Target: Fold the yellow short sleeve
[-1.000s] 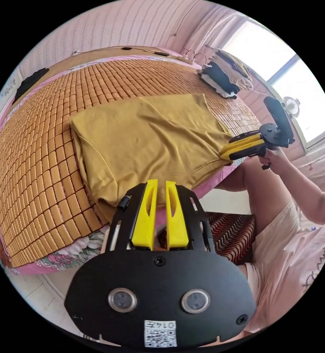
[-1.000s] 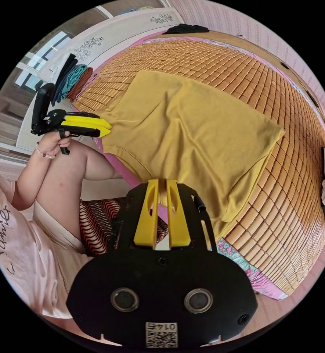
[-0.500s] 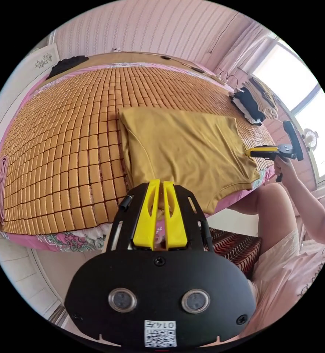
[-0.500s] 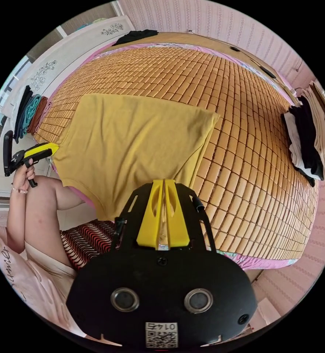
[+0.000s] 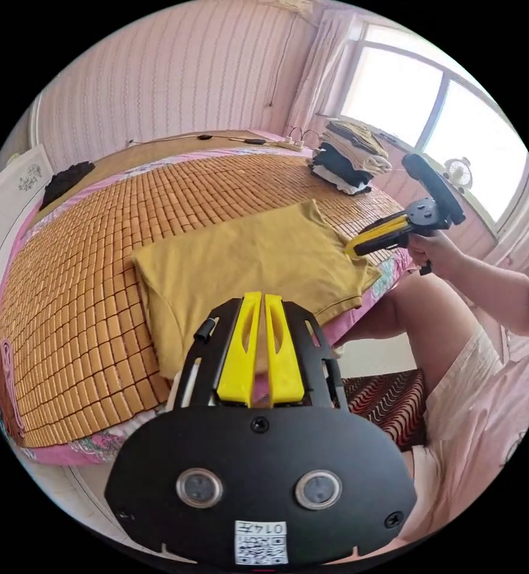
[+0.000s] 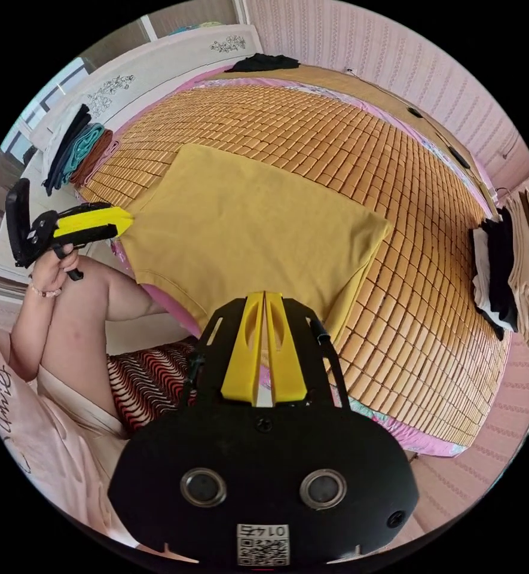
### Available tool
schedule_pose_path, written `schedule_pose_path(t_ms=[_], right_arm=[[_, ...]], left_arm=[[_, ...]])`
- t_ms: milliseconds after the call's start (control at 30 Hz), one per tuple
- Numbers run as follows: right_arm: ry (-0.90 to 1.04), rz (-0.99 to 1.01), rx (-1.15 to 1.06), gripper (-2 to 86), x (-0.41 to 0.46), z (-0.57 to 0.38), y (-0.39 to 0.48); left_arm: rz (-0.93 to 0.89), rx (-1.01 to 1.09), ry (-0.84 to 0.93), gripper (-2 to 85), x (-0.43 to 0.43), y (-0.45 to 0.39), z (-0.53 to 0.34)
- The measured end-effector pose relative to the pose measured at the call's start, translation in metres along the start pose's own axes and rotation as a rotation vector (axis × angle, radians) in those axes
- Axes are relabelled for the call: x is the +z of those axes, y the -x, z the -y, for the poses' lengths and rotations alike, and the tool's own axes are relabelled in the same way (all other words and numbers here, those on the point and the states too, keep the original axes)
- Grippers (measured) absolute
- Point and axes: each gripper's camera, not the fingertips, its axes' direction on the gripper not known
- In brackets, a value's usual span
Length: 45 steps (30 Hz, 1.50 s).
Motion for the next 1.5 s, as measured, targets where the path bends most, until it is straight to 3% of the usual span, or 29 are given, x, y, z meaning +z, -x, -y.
schedule_pose_path(t_ms=[200, 367, 467, 700, 900, 1000, 1067, 1133, 1333, 1433, 1500], right_arm=[[0.009, -0.005, -0.123, -0.9, 0.007, 0.087, 0.017], [0.118, -0.072, -0.194, -0.9, 0.046, 0.173, 0.032], [0.265, -0.107, -0.187, -0.7, 0.085, 0.191, 0.032], [0.284, -0.091, -0.174, -0.4, 0.074, 0.207, 0.014], [0.321, -0.139, -0.174, -0.4, 0.086, 0.204, 0.002], [0.186, -0.077, -0.115, -0.2, 0.054, 0.176, -0.02], [0.052, 0.057, -0.006, 0.1, 0.018, 0.126, -0.055], [0.002, 0.06, 0.075, 0.5, 0.0, 0.074, -0.081], [0.075, -0.022, 0.314, 6.7, 0.001, -0.099, -0.138], [0.101, 0.046, 0.367, 8.7, 0.016, -0.151, -0.156], [0.079, 0.117, 0.399, 9.0, 0.023, -0.171, -0.169]], left_arm=[[-0.127, 0.097, 0.025, 0.7, 0.048, -0.047, 0.011], [-0.056, 0.084, 0.131, -0.7, 0.078, -0.047, 0.004], [-0.026, 0.142, 0.166, -0.9, 0.087, -0.053, -0.005], [-0.138, 0.157, 0.144, -1.0, 0.085, -0.054, -0.014], [-0.102, 0.207, 0.176, -0.9, 0.097, -0.062, -0.026], [-0.126, 0.2, 0.187, -0.6, 0.094, -0.064, -0.027], [-0.128, 0.199, 0.109, 0.0, 0.084, -0.065, -0.03], [-0.145, 0.218, 0.036, 1.6, 0.074, -0.068, -0.033], [-0.211, 0.287, -0.058, 8.3, 0.068, -0.101, -0.041], [-0.205, 0.308, -0.092, 10.7, 0.075, -0.124, -0.043], [-0.142, 0.361, -0.019, 12.8, 0.088, -0.148, -0.038]])
